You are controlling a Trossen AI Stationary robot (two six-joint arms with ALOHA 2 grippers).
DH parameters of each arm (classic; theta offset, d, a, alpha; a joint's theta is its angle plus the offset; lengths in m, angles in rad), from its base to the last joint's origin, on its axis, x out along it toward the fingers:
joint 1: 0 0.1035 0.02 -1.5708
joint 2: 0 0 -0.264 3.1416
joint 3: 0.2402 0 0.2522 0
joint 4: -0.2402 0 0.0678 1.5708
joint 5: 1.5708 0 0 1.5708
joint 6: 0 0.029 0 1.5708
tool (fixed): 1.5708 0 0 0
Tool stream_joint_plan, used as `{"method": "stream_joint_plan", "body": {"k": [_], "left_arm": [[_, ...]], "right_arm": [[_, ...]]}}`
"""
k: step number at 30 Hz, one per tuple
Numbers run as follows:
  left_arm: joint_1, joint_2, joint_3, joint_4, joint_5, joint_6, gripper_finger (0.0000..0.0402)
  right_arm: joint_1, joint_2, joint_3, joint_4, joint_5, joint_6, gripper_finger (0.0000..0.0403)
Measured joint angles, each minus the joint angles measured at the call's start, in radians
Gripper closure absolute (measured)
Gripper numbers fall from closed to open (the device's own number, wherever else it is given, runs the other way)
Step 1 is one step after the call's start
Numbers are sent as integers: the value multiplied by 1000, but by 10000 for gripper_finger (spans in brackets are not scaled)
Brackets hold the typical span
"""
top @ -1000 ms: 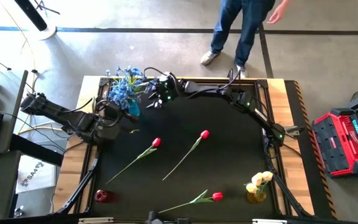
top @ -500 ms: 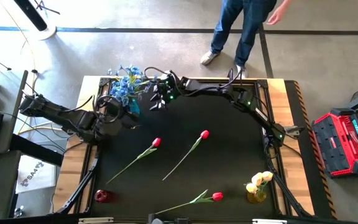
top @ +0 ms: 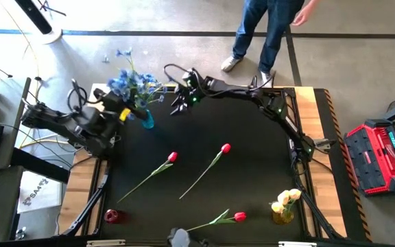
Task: Sort flowers into vase by color
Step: Put the blue flowers into the blue vase
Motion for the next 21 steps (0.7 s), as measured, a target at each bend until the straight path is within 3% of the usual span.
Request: {"method": "stream_joint_plan", "body": {"k": [7, 11, 13, 16, 19, 21], "left_arm": [[0, 2, 28, 1, -1, -36, 401], [-14, 9, 28, -7, 73, -83, 401], [-30, 22, 28, -28, 97, -87, 401], [-54, 27, 28, -98, 111, -131, 401], [-76, 28, 29, -251, 106, -258, 401], [-80, 36, 29, -410, 108, -396, 401]], "right_arm": [[-23, -18, 0, -55, -74, -4, 99], [9, -19, -37, -27, -107, -52, 99], [39, -13, -67, 62, -104, -62, 99], [80, -5, -129, 297, -12, 12, 99], [97, -4, -176, 491, 81, 113, 99], [94, -4, -178, 514, 103, 167, 99]]}}
